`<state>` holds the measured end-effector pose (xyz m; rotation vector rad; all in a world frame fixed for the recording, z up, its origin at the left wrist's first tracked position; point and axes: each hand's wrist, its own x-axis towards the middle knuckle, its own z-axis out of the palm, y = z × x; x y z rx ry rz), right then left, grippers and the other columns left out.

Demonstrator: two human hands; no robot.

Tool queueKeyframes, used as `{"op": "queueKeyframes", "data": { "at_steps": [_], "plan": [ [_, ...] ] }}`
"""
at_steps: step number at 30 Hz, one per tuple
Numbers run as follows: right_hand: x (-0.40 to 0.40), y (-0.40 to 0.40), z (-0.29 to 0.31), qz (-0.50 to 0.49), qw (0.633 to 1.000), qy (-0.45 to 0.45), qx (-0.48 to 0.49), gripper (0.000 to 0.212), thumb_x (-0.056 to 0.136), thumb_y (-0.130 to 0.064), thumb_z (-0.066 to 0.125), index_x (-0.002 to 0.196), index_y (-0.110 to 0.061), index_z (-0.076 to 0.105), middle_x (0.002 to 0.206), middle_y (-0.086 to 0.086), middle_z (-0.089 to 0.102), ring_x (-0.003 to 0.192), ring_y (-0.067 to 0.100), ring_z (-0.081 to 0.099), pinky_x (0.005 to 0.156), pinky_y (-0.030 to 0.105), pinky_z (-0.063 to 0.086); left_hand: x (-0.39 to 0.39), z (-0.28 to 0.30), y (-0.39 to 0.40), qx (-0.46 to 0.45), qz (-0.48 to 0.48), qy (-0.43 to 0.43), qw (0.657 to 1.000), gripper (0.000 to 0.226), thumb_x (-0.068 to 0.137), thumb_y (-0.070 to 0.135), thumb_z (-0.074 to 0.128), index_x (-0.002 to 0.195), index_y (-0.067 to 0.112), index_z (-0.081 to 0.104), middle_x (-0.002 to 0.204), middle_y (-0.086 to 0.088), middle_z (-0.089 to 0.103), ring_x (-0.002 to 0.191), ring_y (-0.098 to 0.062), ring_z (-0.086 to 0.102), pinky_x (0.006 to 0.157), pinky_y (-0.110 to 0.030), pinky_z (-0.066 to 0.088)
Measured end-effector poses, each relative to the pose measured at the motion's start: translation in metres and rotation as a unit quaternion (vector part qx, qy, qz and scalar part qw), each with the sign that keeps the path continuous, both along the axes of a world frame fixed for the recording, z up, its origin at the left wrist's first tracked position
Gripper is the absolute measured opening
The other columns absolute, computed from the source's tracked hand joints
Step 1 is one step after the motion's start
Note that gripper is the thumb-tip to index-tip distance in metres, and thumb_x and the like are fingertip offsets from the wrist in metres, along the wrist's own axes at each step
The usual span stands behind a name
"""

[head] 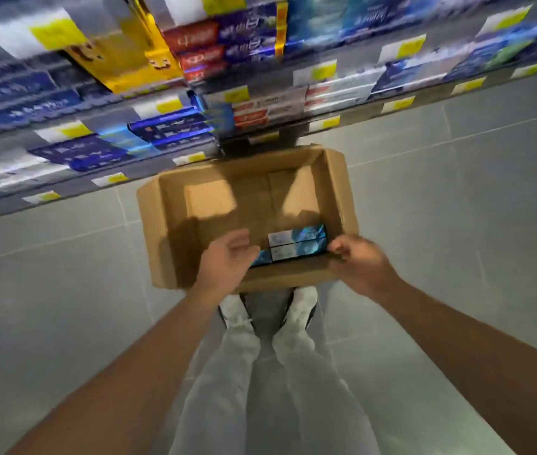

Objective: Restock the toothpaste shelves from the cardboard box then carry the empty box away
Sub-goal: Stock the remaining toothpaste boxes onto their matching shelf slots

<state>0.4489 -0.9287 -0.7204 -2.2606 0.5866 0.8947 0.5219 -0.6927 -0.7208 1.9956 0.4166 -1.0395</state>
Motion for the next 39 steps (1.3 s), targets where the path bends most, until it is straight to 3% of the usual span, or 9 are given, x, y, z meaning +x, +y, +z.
{"op": "queueKeyframes", "data": {
  "at_steps": [6, 16, 20, 25, 28, 31, 33, 36, 39],
  "plan": [
    [0.028, 0.023, -0.164, 0.059, 0.998, 0.021, 0.005, 0.032, 0.089, -0.027, 0.063, 0.121, -0.022, 0.063, 0.124, 0.002, 0.062, 0.111, 0.019, 0.058, 0.089, 0.02, 0.041, 0.008, -0.157, 0.002, 0.016, -0.023, 0.032, 0.999, 0.044, 0.083, 0.037, 0.071, 0.125, 0.027, 0.061, 0.113, 0.011, 0.068, 0.101, -0.003, 0.062, 0.094, -0.026, 0.049],
    [0.056, 0.034, -0.366, 0.135, 0.987, 0.086, -0.001, 0.065, 0.086, -0.026, 0.07, 0.143, -0.022, 0.038, 0.138, 0.008, 0.048, 0.125, 0.027, 0.047, 0.103, 0.046, 0.045, 0.029, -0.337, 0.009, 0.0, -0.016, 0.054, 0.998, 0.031, 0.09, 0.029, 0.067, 0.118, 0.033, 0.055, 0.102, 0.018, 0.058, 0.09, 0.003, 0.056, 0.068, -0.01, 0.041],
    [0.049, 0.035, -0.404, 0.23, 0.97, 0.066, -0.044, 0.064, 0.082, -0.034, 0.072, 0.138, -0.02, 0.046, 0.143, 0.008, 0.038, 0.124, 0.031, 0.046, 0.098, 0.05, 0.046, 0.028, -0.366, 0.005, 0.002, -0.031, 0.024, 0.999, 0.038, 0.09, 0.029, 0.067, 0.126, 0.032, 0.054, 0.096, 0.026, 0.049, 0.078, 0.009, 0.047, 0.059, -0.001, 0.04],
    [0.06, 0.028, -0.412, 0.215, 0.974, -0.016, -0.07, 0.047, 0.084, -0.037, 0.069, 0.125, -0.019, 0.055, 0.124, 0.006, 0.053, 0.11, 0.027, 0.051, 0.087, 0.038, 0.045, 0.021, -0.378, 0.003, -0.02, -0.019, 0.031, 0.999, 0.049, 0.09, 0.026, 0.066, 0.137, 0.022, 0.051, 0.127, 0.007, 0.057, 0.1, -0.005, 0.054, 0.069, -0.006, 0.039],
    [0.075, 0.032, -0.407, 0.235, 0.96, -0.091, -0.12, 0.059, 0.085, -0.036, 0.065, 0.137, -0.023, 0.041, 0.127, 0.007, 0.053, 0.108, 0.028, 0.052, 0.084, 0.042, 0.047, 0.02, -0.379, 0.007, -0.021, -0.013, 0.029, 0.999, 0.052, 0.09, 0.026, 0.066, 0.139, 0.02, 0.049, 0.13, 0.004, 0.058, 0.103, -0.006, 0.056, 0.071, -0.008, 0.04],
    [0.083, 0.043, -0.401, 0.312, 0.94, -0.048, -0.131, 0.067, 0.083, -0.026, 0.068, 0.141, -0.021, 0.035, 0.136, 0.008, 0.046, 0.116, 0.028, 0.051, 0.086, 0.039, 0.043, 0.023, -0.373, 0.013, -0.022, -0.023, 0.016, 0.999, 0.054, 0.089, 0.027, 0.067, 0.14, 0.02, 0.049, 0.13, 0.003, 0.058, 0.108, -0.006, 0.056, 0.074, -0.009, 0.042],
    [0.086, 0.045, -0.394, 0.242, 0.961, -0.088, -0.103, 0.057, 0.084, -0.023, 0.067, 0.135, -0.021, 0.042, 0.13, 0.007, 0.052, 0.113, 0.026, 0.055, 0.083, 0.035, 0.044, 0.027, -0.364, 0.019, -0.025, -0.016, 0.011, 0.999, 0.053, 0.089, 0.029, 0.068, 0.139, 0.022, 0.049, 0.129, 0.004, 0.059, 0.109, -0.006, 0.057, 0.081, -0.015, 0.045],
    [0.091, 0.05, -0.369, -0.023, 0.983, -0.178, -0.027, 0.056, 0.08, -0.041, 0.07, 0.131, -0.031, 0.046, 0.117, -0.005, 0.063, 0.101, 0.019, 0.062, 0.078, 0.039, 0.055, 0.032, -0.344, 0.027, -0.032, -0.003, 0.019, 0.999, 0.053, 0.087, 0.032, 0.069, 0.136, 0.03, 0.048, 0.127, 0.009, 0.059, 0.11, -0.005, 0.056, 0.078, -0.014, 0.043],
    [0.105, 0.061, -0.331, -0.291, 0.949, -0.089, 0.078, 0.054, 0.072, -0.05, 0.073, 0.119, -0.037, 0.051, 0.107, -0.014, 0.065, 0.093, 0.012, 0.065, 0.076, 0.042, 0.058, 0.036, -0.32, 0.03, -0.057, -0.021, 0.019, 0.998, 0.06, 0.083, 0.036, 0.073, 0.137, 0.037, 0.046, 0.128, 0.014, 0.055, 0.11, 0.0, 0.054, 0.08, -0.018, 0.045]
  ]
}}
